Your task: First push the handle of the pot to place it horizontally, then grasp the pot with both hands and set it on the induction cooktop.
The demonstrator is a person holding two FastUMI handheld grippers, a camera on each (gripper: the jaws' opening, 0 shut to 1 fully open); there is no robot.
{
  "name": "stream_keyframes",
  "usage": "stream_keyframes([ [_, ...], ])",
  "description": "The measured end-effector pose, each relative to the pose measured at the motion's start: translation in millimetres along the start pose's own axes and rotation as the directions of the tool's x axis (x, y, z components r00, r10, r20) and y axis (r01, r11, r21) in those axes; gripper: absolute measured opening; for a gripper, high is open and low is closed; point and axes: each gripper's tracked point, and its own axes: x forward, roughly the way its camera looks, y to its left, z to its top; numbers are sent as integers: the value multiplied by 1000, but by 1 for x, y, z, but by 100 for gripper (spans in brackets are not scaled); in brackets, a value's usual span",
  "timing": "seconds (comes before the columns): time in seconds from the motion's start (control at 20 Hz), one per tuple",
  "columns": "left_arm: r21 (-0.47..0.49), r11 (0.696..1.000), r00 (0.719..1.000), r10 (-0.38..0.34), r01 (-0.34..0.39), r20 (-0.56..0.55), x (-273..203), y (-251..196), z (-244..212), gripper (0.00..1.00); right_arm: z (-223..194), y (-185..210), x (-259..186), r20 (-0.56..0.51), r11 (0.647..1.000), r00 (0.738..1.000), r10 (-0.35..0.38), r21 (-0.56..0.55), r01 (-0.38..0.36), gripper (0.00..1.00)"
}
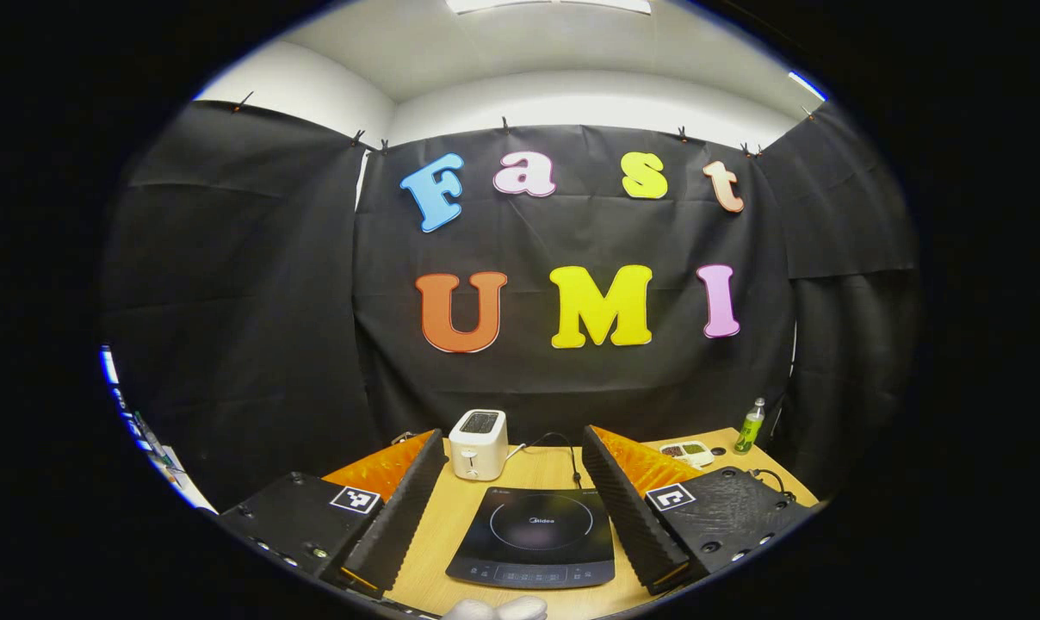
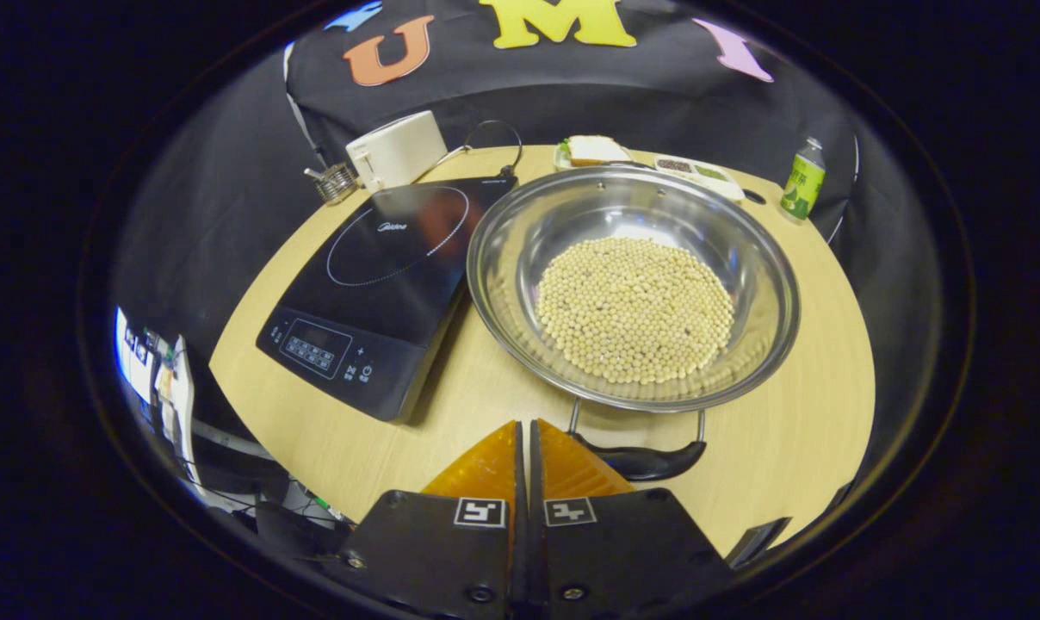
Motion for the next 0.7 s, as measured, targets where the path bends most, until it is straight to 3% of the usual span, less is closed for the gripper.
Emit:
stream_keyframes([
  [0.05,0,1000,1000,-3,3,1,0,-1,1,96,-2,-3,-1,-3,1000,1000,-4,-3,4,4],
  [0.2,-5,1000,1000,-7,7,1,2,-3,0,96,-6,-13,-2,-10,1000,1000,-15,5,15,3],
  [0.25,-6,1000,1000,-7,7,3,2,-2,2,89,-7,-18,-3,-11,1000,1000,-20,8,20,0],
  [0.3,-6,1000,1000,-6,6,3,2,-2,1,96,-8,-23,-4,-15,1000,1000,-25,11,25,3],
  [0.7,-7,1000,1000,-17,17,-2,7,-8,-1,96,-13,-58,-8,-22,998,998,-65,13,65,0],
])
